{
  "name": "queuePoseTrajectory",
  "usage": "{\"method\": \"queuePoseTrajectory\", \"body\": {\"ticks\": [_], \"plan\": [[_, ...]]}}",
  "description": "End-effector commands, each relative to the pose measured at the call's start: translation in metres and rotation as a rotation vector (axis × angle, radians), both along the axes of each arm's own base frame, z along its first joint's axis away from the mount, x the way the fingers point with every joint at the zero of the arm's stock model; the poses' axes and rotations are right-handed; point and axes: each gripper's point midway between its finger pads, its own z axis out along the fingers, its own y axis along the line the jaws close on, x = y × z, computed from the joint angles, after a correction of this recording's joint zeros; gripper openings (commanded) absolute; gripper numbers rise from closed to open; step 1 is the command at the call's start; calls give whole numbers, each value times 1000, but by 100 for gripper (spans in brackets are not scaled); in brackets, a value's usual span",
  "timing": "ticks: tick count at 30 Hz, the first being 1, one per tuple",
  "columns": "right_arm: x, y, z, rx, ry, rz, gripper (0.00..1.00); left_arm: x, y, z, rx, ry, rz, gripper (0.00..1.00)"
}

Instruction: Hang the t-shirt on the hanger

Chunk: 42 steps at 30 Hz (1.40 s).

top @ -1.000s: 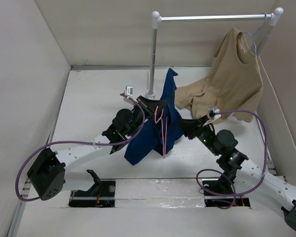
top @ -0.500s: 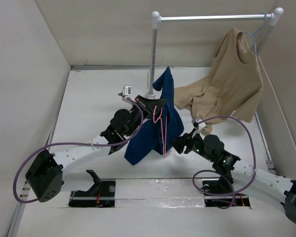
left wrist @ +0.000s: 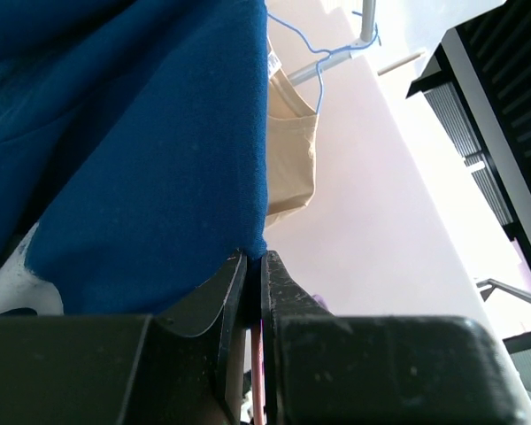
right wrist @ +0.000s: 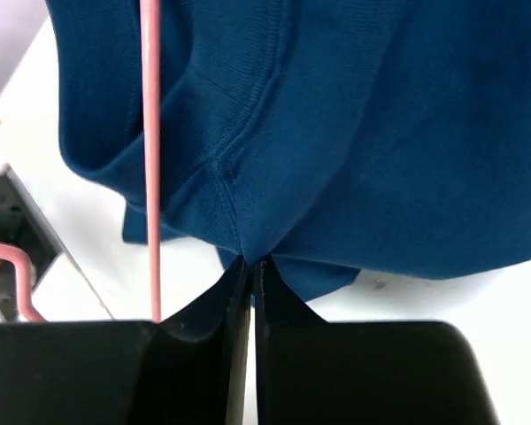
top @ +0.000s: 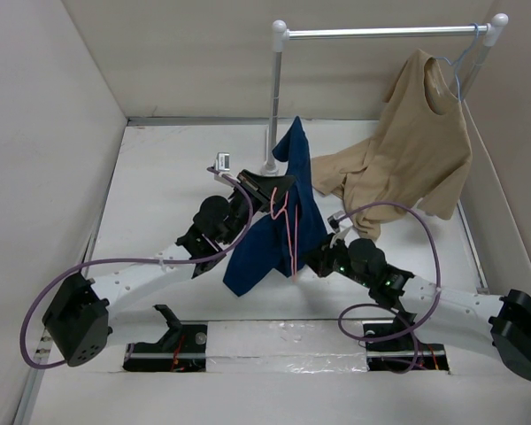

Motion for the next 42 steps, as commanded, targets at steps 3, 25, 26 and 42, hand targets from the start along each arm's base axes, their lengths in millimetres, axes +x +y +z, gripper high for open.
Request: {"method": "queuePoseTrajectory", "body": {"ticks": [3, 25, 26, 42], "plan": [[9, 8, 28, 66, -42, -49, 0, 5, 18, 46, -111, -99, 41, 0], [-114, 20, -36, -15, 245, 120, 0, 84, 43, 113, -254, -190, 194, 0], [-115, 20, -47, -55, 259, 114, 0, 83, 41, 116, -266, -191, 180, 0], [-191, 63, -43, -179, 285, 262, 0, 107, 76, 130, -213, -191, 384, 0]]}}
